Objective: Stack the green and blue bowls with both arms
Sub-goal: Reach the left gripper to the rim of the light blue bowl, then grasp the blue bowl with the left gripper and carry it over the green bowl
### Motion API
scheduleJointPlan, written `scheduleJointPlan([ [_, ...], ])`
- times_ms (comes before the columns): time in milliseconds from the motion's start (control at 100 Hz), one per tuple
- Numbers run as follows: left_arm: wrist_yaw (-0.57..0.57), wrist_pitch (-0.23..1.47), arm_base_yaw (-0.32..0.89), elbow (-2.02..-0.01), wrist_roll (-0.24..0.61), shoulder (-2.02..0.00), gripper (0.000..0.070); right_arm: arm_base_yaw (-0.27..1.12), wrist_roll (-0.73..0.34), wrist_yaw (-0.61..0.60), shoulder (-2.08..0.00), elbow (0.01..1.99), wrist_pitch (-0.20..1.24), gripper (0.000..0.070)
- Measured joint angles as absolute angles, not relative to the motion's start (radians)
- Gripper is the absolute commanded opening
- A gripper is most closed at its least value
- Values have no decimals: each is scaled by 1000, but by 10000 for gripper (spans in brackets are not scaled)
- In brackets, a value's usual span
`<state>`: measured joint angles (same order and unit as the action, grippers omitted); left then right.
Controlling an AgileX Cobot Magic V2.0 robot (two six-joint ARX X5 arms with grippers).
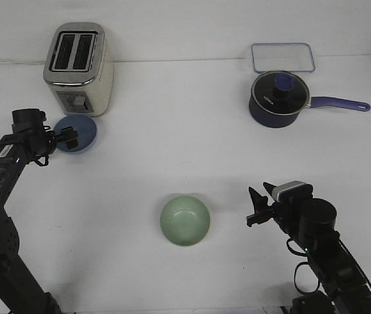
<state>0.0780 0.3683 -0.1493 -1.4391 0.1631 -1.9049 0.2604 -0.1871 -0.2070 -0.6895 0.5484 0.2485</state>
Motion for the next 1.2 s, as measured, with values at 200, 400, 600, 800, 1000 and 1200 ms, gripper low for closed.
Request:
scheduleJointPlan([
  [200, 85, 374, -150, -1439, 159, -1905, 13, 260, -187, -207, -690, 548, 249, 300],
  [400, 160, 439, -150, -1439, 144, -1848, 13, 260, -187, -207, -690, 548, 249, 300],
  [600, 326, 534, -148, -1443, 117, -1624, 13, 260, -187, -207, -690, 548, 248, 300],
  [800, 475, 698, -96, -1449, 56, -1484, 13, 260, -187, -207, -690, 549, 244, 300],
  [1000, 508, 765, 65, -1399, 9, -1432, 13, 260, -187, -207, -690, 548, 244, 300],
  [1200, 517, 720, 347, -1300, -16, -1419, 13, 260, -187, -207, -690, 548, 243, 300],
])
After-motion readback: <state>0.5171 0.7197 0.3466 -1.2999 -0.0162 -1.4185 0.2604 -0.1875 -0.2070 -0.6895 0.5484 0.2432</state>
